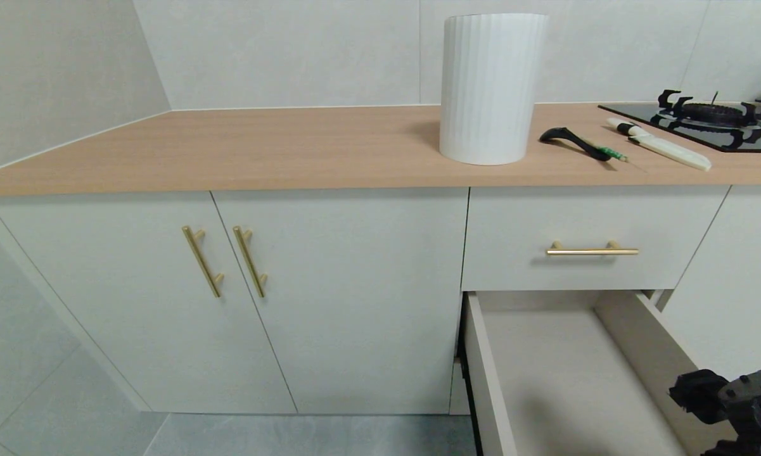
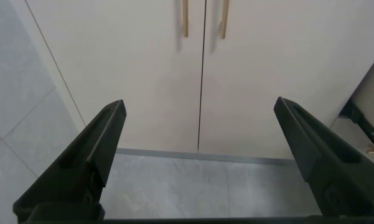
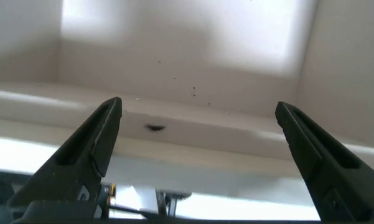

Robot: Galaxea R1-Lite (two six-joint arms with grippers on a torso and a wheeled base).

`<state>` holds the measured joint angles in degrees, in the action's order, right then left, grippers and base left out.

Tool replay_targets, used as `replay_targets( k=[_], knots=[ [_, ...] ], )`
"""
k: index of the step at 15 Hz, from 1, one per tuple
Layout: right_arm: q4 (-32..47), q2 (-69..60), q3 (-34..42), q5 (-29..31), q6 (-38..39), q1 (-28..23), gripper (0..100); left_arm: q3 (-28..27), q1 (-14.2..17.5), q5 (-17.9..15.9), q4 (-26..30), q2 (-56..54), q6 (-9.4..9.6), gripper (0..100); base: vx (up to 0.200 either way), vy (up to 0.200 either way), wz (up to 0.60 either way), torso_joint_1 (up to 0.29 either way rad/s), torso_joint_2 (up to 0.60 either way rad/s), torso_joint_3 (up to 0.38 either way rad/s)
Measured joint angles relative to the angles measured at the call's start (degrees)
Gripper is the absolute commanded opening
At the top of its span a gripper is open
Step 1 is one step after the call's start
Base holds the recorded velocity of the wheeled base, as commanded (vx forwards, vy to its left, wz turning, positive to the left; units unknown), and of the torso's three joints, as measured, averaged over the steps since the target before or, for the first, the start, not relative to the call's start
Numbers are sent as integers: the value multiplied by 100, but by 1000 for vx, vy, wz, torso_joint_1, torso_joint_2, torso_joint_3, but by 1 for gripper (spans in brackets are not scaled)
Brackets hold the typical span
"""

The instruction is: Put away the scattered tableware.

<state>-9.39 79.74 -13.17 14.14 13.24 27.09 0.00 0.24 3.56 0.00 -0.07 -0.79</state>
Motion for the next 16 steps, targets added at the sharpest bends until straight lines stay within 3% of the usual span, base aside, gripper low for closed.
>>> replay_targets(
  k=[5, 8, 10, 16],
  knots=[
    [6, -160, 154, -33, -9, 41, 100, 0, -2, 0, 0, 0, 1, 100, 0, 0, 0, 0, 0, 0],
    [202, -317, -210, 24, -24, 39, 100, 0, 0, 2, 0, 0, -2, 100, 0, 0, 0, 0, 0, 0],
    [1014, -499, -1003, 9, -33, 24, 100, 0, 0, 2, 0, 0, -2, 100, 0, 0, 0, 0, 0, 0],
    [3772, -714, -4869, -188, -71, 11, 100, 0, -2, 0, 0, 0, -7, 100, 0, 0, 0, 0, 0, 0]
  ],
)
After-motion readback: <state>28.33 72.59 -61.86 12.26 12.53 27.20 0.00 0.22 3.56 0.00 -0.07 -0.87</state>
